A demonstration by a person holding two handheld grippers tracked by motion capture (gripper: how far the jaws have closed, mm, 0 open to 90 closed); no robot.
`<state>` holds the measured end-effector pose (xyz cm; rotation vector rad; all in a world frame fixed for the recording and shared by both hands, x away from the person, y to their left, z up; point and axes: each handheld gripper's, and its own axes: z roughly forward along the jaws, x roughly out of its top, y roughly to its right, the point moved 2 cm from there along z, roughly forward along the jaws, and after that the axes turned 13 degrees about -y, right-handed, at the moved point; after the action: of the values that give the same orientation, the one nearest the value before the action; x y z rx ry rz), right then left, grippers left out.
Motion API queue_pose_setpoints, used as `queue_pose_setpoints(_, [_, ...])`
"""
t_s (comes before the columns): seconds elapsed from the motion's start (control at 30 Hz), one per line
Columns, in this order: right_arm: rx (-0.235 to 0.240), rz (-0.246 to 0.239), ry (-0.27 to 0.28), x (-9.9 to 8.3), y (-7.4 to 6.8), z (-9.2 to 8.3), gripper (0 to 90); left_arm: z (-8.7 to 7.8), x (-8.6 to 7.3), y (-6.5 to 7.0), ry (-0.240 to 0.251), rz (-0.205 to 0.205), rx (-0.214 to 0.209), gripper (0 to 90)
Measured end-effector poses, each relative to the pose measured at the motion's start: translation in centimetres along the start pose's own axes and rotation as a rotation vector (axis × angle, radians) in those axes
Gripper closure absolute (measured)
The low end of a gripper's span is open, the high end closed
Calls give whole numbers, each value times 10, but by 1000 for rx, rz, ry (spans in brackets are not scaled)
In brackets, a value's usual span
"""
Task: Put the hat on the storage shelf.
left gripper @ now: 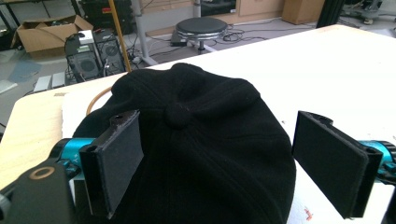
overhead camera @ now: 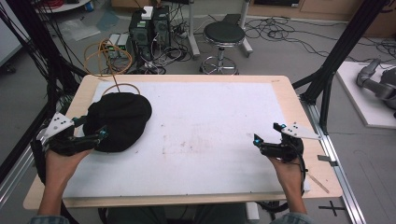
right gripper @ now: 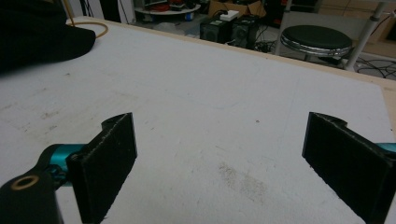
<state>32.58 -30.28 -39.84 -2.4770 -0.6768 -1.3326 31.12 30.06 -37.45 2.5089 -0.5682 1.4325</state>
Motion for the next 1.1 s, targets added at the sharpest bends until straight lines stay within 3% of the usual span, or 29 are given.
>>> queue_pose_setpoints(0.57, [5, -5, -11, -1, -1, 3, 97, -3, -1, -2, 2, -2, 3, 168])
queue_pose_setpoints(1.1, [10, -20, -23, -3, -6, 4, 97, 9, 0, -8, 7, -9, 13, 171])
